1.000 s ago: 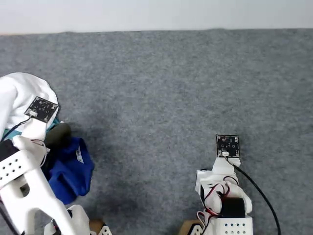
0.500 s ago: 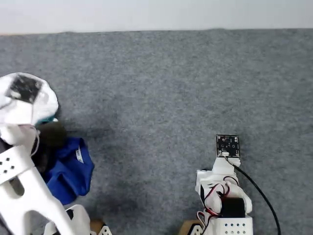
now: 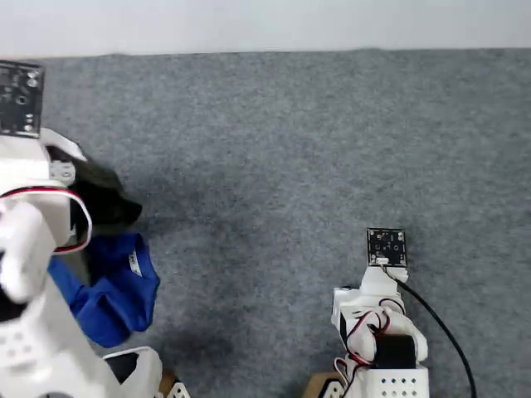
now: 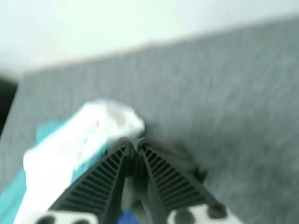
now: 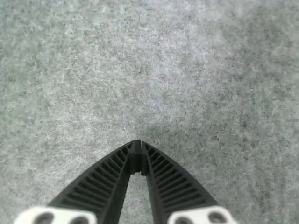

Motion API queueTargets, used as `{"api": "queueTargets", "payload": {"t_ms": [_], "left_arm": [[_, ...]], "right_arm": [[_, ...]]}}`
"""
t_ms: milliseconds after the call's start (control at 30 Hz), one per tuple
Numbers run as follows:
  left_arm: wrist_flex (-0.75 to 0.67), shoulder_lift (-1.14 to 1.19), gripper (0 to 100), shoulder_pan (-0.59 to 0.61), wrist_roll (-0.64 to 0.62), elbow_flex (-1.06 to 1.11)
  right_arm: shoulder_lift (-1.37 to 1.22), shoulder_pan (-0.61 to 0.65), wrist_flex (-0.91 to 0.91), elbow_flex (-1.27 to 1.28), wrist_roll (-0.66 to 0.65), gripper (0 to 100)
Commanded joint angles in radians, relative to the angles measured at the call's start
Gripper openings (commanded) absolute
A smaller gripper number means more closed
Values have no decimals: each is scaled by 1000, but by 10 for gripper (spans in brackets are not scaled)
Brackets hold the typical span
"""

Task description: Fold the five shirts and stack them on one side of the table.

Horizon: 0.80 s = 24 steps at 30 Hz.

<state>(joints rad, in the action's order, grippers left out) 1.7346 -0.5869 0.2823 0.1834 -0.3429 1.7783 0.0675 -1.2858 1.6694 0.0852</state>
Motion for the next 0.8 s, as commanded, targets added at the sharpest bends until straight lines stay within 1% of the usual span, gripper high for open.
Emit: {"api": "queueTargets", "payload": {"t_ms": [0, 100, 200, 300, 500, 767], "left_arm": [[15, -3, 2, -114, -43, -208], [14, 0, 2, -222, -71, -346], [0, 3, 2, -305, -97, -420], [-48, 3, 2, -362, -118, -426], [-166, 5, 2, -474, -114, -417], [-187, 126, 2, -601, -98, -366]], "right_arm": [[4, -4, -2, 15, 8, 9], [4, -4, -2, 15, 8, 9], [4, -4, -2, 15, 8, 9], [4, -2, -2, 15, 8, 9], [4, 1, -2, 15, 3, 9], [4, 2, 2, 15, 8, 10]]}}
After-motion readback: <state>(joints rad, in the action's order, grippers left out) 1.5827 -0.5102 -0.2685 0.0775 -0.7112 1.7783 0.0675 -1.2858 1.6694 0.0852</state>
